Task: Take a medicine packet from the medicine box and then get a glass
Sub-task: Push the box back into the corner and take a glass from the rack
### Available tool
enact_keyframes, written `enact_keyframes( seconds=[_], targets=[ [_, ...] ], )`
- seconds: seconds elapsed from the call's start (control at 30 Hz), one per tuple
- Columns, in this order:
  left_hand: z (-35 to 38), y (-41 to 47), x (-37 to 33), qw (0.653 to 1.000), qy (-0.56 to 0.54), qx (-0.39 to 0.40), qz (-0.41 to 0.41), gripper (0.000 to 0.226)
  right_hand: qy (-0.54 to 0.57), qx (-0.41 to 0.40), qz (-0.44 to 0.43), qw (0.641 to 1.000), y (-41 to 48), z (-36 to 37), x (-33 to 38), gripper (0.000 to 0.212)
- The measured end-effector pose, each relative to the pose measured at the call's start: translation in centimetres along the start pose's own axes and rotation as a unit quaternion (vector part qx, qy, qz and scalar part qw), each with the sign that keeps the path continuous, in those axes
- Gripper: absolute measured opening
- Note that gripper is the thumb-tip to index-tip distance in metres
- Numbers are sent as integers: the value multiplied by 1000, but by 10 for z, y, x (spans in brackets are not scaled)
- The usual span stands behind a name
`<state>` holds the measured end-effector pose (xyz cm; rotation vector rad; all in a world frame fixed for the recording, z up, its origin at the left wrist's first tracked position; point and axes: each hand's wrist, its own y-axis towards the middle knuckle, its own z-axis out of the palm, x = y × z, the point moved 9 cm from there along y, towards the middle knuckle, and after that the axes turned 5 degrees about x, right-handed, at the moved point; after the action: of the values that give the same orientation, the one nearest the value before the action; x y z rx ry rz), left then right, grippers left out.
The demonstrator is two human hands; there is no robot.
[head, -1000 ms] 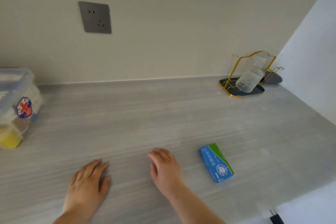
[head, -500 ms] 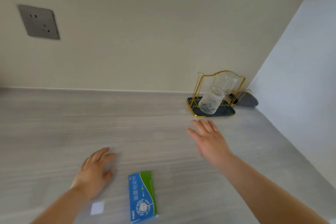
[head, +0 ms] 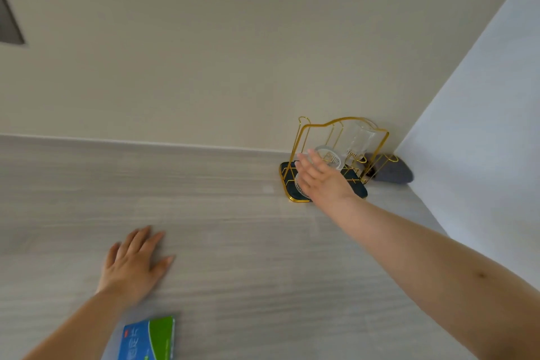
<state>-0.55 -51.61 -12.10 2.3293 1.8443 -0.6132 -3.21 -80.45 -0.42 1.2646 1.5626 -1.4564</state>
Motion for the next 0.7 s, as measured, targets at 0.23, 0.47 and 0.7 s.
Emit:
enact_keyframes(
  seconds=[0.23,0.47,0.7],
  targets=[
    [5,2,2,999,34,-41,-14,57,-72,60,12,996,34,13,0,78],
    [8,4,3,998,49,-23,-14,57,-14,77,7,997,45,9,-9,76],
    [10,3,3,999,47,-11,-11,57,69,68,36,995,34,6,-21,78]
  ],
)
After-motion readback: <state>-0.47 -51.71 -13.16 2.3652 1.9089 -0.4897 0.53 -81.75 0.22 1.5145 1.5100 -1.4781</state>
